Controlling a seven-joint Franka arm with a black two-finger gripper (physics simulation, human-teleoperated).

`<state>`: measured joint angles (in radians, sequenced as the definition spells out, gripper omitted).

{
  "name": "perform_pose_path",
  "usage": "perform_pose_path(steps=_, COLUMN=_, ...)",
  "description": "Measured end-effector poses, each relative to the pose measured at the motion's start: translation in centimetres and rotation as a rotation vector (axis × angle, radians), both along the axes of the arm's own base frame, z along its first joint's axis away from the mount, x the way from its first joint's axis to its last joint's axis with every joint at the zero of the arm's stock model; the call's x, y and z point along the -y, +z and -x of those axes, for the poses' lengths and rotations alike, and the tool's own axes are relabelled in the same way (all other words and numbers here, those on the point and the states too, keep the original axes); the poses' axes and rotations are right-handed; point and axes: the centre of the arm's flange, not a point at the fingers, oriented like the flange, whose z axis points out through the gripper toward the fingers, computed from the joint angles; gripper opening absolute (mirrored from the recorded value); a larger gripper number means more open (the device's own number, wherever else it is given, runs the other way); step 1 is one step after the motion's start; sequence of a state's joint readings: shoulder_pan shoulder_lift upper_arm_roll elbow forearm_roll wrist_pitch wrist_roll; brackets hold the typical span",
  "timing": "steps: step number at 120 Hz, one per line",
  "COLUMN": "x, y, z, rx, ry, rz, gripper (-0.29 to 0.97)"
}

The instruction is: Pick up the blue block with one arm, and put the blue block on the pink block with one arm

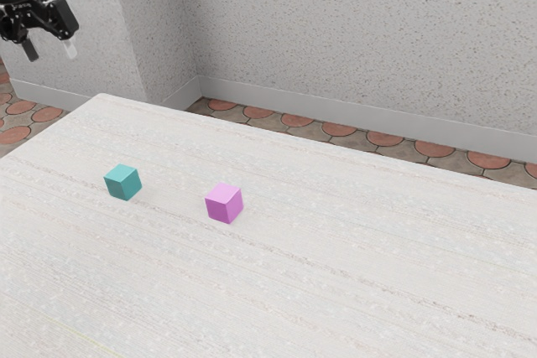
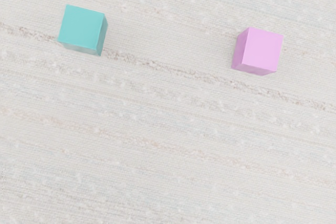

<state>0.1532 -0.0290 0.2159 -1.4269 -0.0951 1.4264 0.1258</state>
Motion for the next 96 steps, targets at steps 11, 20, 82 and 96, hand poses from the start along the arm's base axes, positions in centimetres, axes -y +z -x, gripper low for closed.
perform_pose_path(steps=11, x=-1.2, y=-0.6, z=0.1, rx=-0.010, ry=0.015, rz=-0.006, gripper=0.65)
perform_pose_path(steps=20, x=-0.9, y=-2.7, z=-0.5, rx=-0.039, ry=0.004, rz=0.002, gripper=0.65)
perform_pose_path(steps=82, x=-5.1, y=-31.4, z=0.0, rx=0.040, ry=-0.080, rz=-0.117, gripper=0.65)
perform_pose_path(steps=96, x=-5.7, y=-36.2, z=1.9, rx=0.129, ry=-0.105, rz=-0.179, gripper=0.65)
